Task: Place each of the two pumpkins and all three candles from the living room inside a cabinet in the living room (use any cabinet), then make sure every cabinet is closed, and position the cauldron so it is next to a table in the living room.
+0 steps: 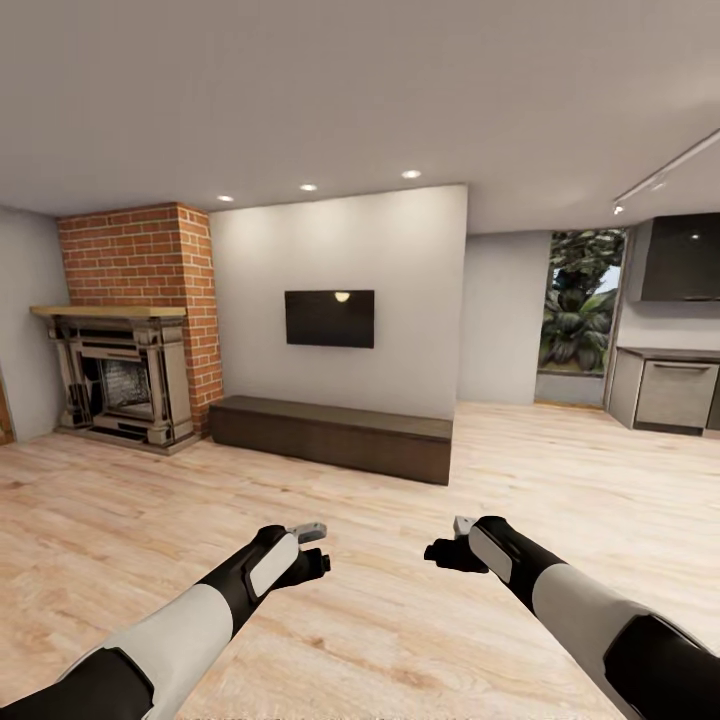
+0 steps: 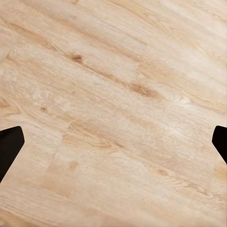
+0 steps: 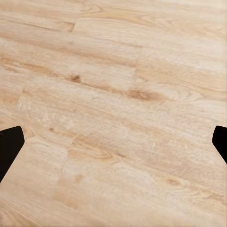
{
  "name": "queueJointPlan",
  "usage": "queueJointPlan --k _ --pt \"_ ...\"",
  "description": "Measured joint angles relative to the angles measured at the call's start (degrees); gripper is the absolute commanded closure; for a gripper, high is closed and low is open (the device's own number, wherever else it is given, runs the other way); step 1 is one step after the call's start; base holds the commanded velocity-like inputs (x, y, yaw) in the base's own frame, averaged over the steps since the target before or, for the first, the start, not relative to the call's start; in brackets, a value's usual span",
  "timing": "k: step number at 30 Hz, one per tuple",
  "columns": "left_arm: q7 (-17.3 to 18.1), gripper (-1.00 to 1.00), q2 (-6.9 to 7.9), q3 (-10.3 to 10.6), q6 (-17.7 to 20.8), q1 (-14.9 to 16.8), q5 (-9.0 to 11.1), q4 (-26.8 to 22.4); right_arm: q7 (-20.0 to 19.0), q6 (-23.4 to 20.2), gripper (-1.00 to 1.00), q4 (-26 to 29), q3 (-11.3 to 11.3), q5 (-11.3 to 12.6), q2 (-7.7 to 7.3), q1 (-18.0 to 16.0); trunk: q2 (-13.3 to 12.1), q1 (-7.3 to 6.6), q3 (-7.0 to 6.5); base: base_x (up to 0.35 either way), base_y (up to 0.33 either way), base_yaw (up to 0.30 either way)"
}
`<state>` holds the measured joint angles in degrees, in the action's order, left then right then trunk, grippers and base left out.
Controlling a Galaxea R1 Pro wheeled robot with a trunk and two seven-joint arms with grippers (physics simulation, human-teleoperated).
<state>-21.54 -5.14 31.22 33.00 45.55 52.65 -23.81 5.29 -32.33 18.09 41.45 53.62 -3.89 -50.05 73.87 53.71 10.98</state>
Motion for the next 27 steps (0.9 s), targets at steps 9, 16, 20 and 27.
queueJointPlan --k 9,16,20,27 --pt "0.0 -1.0 0.0 0.1 0.0 0.0 0.0 0.0 0.0 0.0 -1.0 0.0 0.1 0.0 0.0 0.0 -1.2 -0.67 0.31 0.0 0.0 0.0" --pt "0.0 -1.0 0.0 0.0 0.0 0.0 0.0 0.0 0.1 0.0 -1.0 0.0 0.1 0.0 0.0 0.0 -1.2 -0.67 0.98 0.0 0.0 0.0" --pt "0.0 -1.0 0.0 0.0 0.0 0.0 0.0 0.0 0.1 0.0 -1.0 0.0 0.1 0.0 0.0 0.0 -1.2 -0.67 1.36 0.0 0.0 0.0" --pt "0.0 -1.0 0.08 0.0 0.1 0.0 0.1 0.0 0.1 0.0 -1.0 0.0 0.2 0.0 0.0 0.0 -1.2 -0.67 2.03 0.0 0.0 0.0"
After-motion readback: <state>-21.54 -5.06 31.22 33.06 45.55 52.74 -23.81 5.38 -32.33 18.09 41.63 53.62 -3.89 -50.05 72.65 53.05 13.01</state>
